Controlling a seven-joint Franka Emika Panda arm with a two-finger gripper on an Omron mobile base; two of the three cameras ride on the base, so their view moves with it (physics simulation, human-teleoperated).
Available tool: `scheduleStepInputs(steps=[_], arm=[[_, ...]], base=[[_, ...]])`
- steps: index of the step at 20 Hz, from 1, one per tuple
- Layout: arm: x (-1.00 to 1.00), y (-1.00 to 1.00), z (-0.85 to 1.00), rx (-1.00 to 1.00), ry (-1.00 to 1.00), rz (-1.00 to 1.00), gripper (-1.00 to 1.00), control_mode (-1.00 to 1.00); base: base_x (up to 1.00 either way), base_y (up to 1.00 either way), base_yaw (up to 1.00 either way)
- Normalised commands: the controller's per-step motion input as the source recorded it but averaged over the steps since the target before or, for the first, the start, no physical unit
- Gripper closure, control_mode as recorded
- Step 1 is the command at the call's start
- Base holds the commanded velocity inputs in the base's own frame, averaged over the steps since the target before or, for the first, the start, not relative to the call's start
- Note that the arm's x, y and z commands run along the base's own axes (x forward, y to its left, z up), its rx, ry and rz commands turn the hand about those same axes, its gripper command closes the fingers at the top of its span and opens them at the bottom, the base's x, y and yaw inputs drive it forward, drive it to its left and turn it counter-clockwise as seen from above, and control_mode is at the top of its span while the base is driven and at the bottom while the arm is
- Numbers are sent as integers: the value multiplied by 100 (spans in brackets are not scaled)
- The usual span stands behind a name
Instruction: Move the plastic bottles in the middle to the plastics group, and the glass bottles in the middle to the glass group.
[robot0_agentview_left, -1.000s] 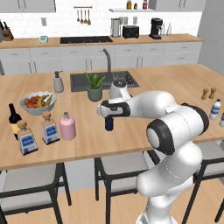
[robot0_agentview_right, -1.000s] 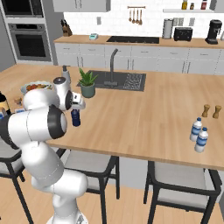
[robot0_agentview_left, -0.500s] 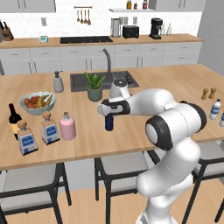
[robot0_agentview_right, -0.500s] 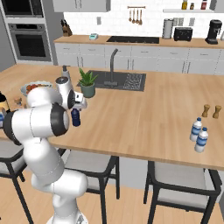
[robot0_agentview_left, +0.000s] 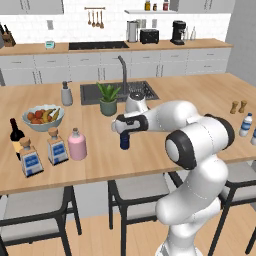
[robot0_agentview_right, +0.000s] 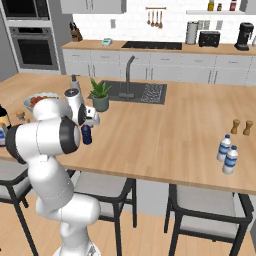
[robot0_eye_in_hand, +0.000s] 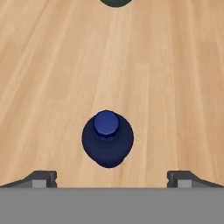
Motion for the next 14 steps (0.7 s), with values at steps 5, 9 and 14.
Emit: scheduleStepInputs(steps=[5, 9, 14], arm=[[2, 5, -11, 0, 0, 0, -100, -100], [18, 8, -11, 0, 0, 0, -100, -100], [16, 1, -3, 0, 1, 0, -100, -100]], base=[[0, 0, 0], [0, 0, 0], [0, 0, 0]])
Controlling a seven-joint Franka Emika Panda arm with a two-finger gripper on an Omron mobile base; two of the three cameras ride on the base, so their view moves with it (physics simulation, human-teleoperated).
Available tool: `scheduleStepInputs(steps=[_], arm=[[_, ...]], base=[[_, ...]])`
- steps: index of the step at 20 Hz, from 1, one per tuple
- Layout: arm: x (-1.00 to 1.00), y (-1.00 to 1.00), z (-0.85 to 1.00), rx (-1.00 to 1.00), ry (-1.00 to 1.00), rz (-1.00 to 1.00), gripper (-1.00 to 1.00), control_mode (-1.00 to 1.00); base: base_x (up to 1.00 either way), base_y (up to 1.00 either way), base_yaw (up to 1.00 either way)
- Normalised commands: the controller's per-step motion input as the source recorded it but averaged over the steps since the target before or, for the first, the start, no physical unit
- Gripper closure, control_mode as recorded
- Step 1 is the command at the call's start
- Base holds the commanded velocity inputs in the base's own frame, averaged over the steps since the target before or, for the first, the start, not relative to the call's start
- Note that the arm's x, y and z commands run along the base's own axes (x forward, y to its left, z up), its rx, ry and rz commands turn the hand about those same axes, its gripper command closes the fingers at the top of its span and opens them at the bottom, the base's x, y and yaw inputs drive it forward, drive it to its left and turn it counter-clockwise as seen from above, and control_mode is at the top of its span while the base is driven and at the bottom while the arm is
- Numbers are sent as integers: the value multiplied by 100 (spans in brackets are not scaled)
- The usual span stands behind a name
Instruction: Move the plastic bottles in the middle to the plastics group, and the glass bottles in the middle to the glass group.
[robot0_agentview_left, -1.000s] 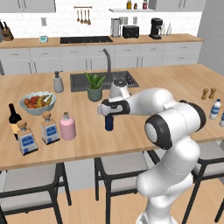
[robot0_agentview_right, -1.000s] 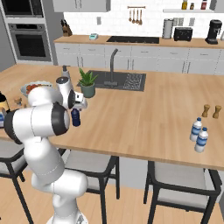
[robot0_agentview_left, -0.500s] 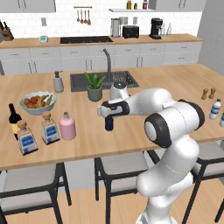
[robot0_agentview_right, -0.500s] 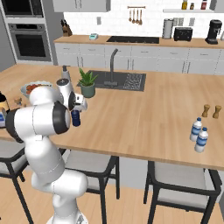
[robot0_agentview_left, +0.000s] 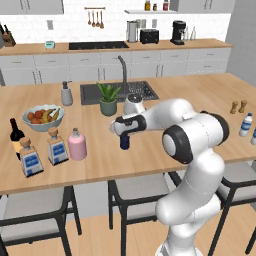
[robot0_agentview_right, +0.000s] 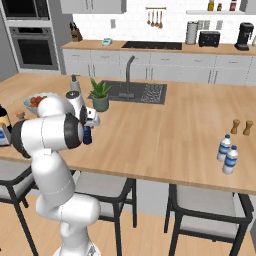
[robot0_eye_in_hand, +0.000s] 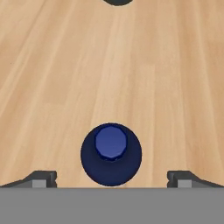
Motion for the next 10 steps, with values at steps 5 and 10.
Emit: scheduleStepInputs(steps=[5, 10], arm=[[8, 0, -12, 0, 1, 0, -100, -100], [10, 0, -20, 0, 0, 0, -100, -100]], base=[[0, 0, 0], [0, 0, 0]])
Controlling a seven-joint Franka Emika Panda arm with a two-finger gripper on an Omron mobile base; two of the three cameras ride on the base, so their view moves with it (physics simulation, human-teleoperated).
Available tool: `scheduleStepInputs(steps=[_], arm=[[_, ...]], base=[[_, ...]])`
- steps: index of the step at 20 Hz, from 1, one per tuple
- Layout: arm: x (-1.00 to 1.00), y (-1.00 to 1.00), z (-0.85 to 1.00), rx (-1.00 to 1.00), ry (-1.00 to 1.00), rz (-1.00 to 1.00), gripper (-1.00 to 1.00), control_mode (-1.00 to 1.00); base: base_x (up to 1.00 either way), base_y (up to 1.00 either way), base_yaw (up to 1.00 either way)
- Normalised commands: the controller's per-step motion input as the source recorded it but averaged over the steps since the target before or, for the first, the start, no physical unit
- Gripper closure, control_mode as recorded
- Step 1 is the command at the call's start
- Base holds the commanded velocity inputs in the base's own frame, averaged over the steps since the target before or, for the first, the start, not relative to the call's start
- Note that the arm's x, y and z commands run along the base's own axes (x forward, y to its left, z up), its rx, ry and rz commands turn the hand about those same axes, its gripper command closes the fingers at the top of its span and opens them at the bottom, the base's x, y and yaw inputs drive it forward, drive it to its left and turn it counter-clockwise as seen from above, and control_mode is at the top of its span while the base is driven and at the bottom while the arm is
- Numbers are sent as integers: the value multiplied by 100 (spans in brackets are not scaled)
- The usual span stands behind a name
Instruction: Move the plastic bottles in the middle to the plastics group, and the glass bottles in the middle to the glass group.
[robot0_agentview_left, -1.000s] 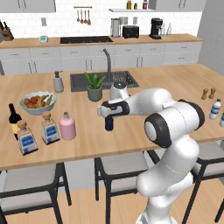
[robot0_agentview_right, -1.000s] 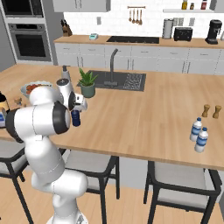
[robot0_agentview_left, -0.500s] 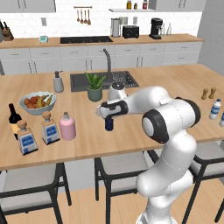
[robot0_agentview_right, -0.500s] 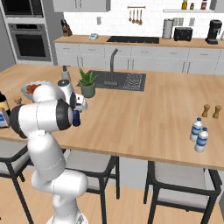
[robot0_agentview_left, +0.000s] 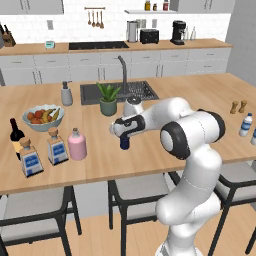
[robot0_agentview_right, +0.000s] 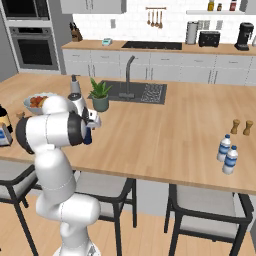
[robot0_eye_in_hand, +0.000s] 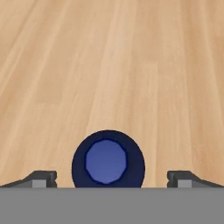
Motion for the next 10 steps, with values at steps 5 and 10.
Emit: scheduleStepInputs(steps=[5, 10], arm=[[9, 0, -1, 0, 0, 0, -100, -100], [6, 0, -1, 0, 0, 0, -100, -100]], base=[[0, 0, 0], [0, 0, 0]])
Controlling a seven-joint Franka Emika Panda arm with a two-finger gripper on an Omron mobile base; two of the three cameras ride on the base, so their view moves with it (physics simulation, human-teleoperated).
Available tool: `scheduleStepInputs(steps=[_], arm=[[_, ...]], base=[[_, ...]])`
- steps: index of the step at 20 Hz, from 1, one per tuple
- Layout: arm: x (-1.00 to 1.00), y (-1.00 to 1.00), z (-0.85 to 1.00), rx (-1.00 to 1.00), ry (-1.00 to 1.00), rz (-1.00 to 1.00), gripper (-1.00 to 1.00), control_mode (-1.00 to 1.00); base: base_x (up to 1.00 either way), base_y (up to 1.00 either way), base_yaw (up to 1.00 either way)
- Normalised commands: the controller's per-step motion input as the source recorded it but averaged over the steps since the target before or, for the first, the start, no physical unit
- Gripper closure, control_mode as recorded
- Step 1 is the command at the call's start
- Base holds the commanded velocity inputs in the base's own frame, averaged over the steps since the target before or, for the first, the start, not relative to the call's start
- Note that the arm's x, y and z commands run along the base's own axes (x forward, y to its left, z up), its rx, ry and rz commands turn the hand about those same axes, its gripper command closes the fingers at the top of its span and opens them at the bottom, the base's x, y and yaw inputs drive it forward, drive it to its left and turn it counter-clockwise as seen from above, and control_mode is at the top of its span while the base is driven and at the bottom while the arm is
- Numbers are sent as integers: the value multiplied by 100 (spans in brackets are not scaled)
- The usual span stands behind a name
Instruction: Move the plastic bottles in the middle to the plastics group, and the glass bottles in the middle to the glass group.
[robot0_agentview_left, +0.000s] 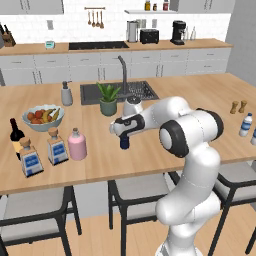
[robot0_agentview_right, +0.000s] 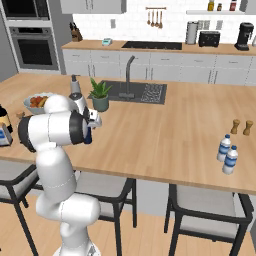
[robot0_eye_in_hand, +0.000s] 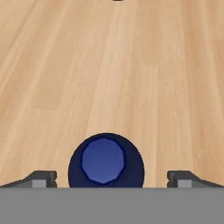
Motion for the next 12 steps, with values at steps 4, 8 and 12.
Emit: scheduleStepInputs(steps=[4, 8, 12], arm=[[0, 0, 0, 0, 0, 0, -100, -100], [0, 0, -1, 0, 0, 0, -100, -100], [1, 0, -10, 0, 0, 0, -100, -100]], base=[[0, 0, 0], [0, 0, 0], [0, 0, 0]])
